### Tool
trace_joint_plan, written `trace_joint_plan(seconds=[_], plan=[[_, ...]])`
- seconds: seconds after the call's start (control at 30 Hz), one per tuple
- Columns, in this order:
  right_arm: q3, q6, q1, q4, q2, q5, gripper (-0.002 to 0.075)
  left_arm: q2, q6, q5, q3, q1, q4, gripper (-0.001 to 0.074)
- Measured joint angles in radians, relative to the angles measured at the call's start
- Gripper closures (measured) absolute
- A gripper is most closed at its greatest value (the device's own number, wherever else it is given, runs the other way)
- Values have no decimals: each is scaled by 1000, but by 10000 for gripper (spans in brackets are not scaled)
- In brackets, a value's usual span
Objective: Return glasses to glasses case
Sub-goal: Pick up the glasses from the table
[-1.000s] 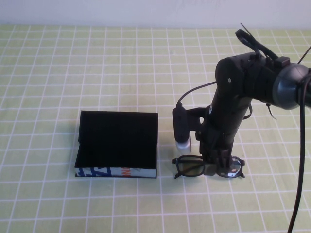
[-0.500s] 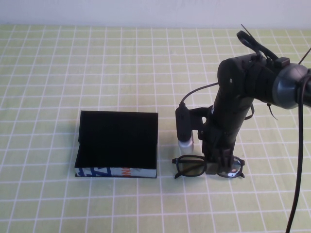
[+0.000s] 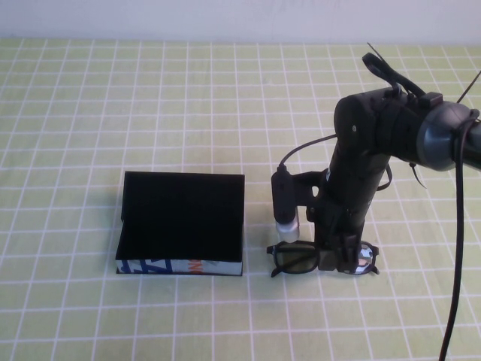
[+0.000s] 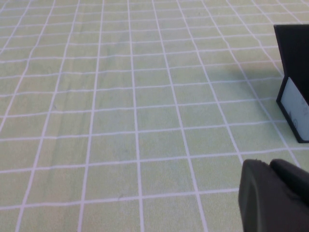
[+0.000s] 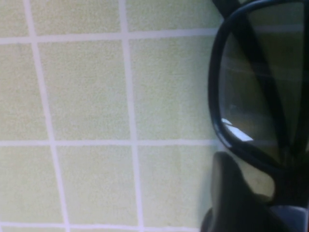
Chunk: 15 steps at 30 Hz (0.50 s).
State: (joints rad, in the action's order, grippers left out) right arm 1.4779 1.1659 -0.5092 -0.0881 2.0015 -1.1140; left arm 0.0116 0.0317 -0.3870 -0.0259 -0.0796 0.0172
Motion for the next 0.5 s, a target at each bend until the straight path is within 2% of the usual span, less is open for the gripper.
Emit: trace_joint_plan(seconds=[0.27,0.5], plan=[[0,-39,0,-2,0,-49,658,0,0,0,0,0,0,737],[0,-160,-5,30,-9,-84,665,0,0,0,0,0,0,737]])
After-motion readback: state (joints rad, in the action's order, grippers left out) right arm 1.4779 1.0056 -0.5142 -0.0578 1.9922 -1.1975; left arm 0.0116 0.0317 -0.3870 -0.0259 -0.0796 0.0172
